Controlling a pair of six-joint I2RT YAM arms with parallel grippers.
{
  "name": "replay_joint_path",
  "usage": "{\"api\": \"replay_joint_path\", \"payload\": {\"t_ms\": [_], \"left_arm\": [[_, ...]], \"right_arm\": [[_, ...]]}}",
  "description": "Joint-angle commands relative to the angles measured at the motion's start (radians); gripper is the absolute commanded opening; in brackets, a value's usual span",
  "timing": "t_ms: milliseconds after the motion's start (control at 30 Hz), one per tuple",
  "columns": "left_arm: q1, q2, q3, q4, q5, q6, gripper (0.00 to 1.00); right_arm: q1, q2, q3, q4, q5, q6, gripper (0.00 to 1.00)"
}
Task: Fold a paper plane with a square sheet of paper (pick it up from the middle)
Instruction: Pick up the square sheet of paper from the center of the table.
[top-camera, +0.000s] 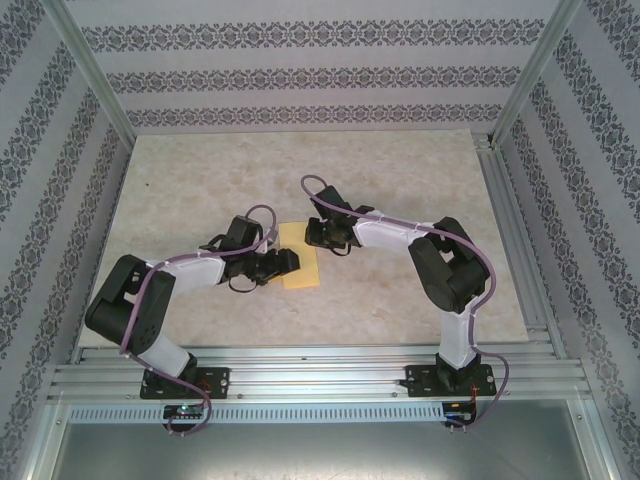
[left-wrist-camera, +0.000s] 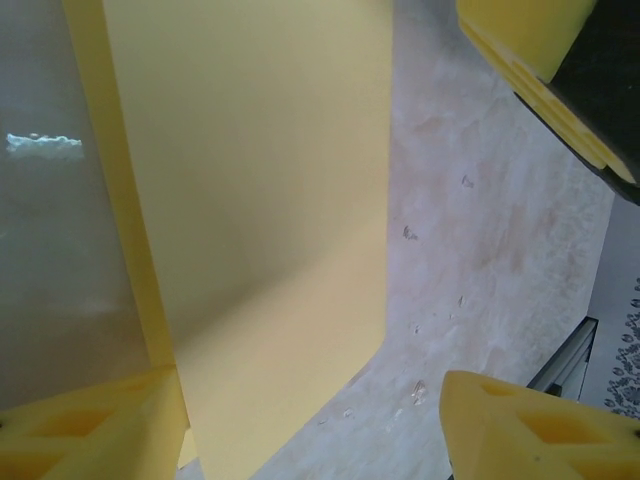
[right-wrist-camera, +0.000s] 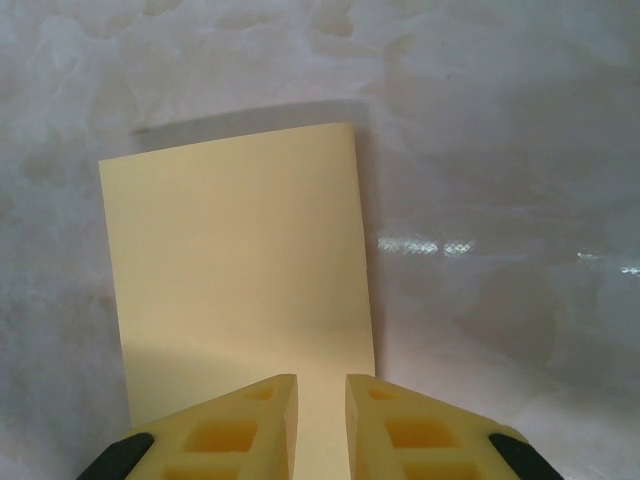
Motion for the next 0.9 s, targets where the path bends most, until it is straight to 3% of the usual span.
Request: {"api": "replay_joint_path", "payload": {"t_ms": [0, 200, 367, 467, 567, 867], "left_arm": [[-0.013, 0.032, 0.020, 0.070, 0.039, -0.010, 0.65], [-0.012, 0.045, 0.020, 0.098, 0.028, -0.019, 0.60], [-0.013, 0.056, 0.039, 0.089, -0.016, -0.015, 0.41], [-0.011, 0.046, 0.067, 0.005, -0.055, 0.023, 0.25], [-0.011, 0.011, 0.078, -0.086, -0.071, 0.067, 0.17], [-0.009, -0.050, 0.092, -0.305, -0.100, 0.160, 0.07]], "right_arm": [[-0.008, -0.044, -0.025, 0.016, 0.000, -0.008, 0.21], [-0.011, -0.072, -0.049, 0.021, 0.005, -0.004, 0.21], [-0.012, -0.099, -0.078, 0.042, -0.004, -0.009, 0.20], [-0.016, -0.130, -0.115, 0.082, -0.026, -0.033, 0.20], [-0.013, -0.137, -0.120, 0.095, -0.071, -0.067, 0.20], [0.023, -0.073, -0.053, 0.090, -0.117, -0.077, 0.18]]}}
